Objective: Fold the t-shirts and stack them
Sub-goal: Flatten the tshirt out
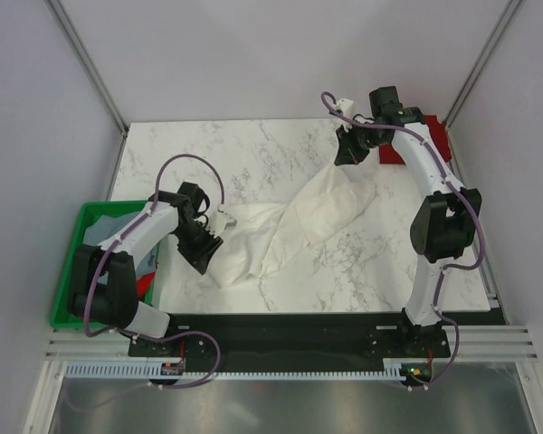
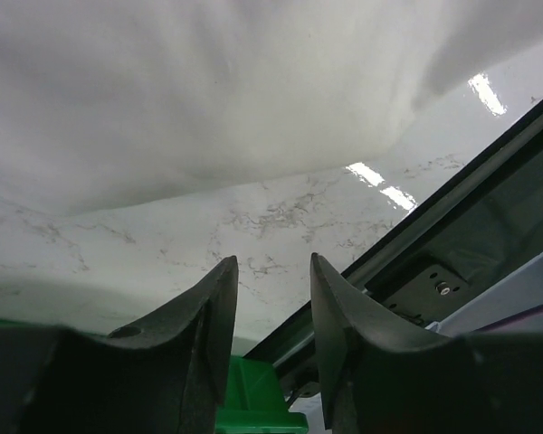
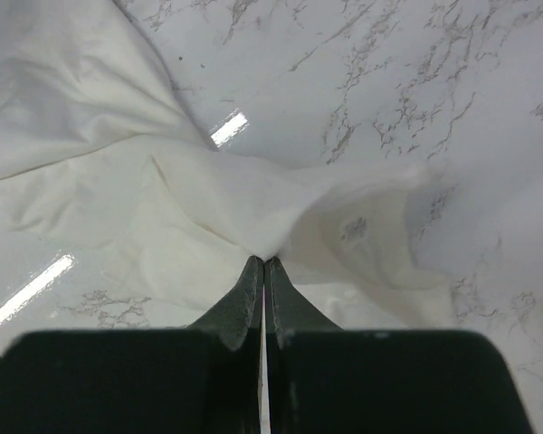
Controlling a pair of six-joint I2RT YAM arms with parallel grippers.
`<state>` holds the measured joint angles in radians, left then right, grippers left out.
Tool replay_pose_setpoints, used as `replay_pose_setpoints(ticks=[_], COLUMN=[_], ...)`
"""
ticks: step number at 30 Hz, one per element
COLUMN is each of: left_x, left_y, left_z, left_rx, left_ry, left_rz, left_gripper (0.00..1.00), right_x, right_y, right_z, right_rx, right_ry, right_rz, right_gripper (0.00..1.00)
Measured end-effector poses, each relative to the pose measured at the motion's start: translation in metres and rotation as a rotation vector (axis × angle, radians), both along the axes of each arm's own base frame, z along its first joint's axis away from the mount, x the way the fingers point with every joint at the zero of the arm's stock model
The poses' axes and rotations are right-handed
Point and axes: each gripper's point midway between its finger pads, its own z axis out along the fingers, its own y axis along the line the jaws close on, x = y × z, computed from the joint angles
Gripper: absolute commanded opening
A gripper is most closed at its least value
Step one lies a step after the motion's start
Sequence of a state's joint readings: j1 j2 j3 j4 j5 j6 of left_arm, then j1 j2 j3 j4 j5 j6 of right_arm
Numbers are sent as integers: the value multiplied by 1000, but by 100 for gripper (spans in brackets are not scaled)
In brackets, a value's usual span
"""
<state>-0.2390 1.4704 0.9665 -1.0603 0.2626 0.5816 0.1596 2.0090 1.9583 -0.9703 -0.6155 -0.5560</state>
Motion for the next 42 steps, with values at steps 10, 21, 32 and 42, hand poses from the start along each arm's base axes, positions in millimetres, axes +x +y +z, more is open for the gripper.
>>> replay_pose_setpoints(ticks=[10, 21, 32, 42], left_x=[-13, 6, 22, 112], left_y=[-37, -63, -66, -39], left_z=[-14, -43, -41, 114], left_rx=[-7, 71, 114, -39], left_ry=[-25, -30, -87, -549], left_rz=[-199, -262, -229, -17], left_gripper=[58, 58, 2, 2], right_x=[-4, -16, -17, -3], right_y=[5, 4, 3, -6], right_z=[0, -12, -4, 79], right_rx=[28, 21, 24, 51], right_ry=[34, 76, 57, -161], right_rz=[-19, -21, -21, -106], right_gripper=[0, 0, 0, 0])
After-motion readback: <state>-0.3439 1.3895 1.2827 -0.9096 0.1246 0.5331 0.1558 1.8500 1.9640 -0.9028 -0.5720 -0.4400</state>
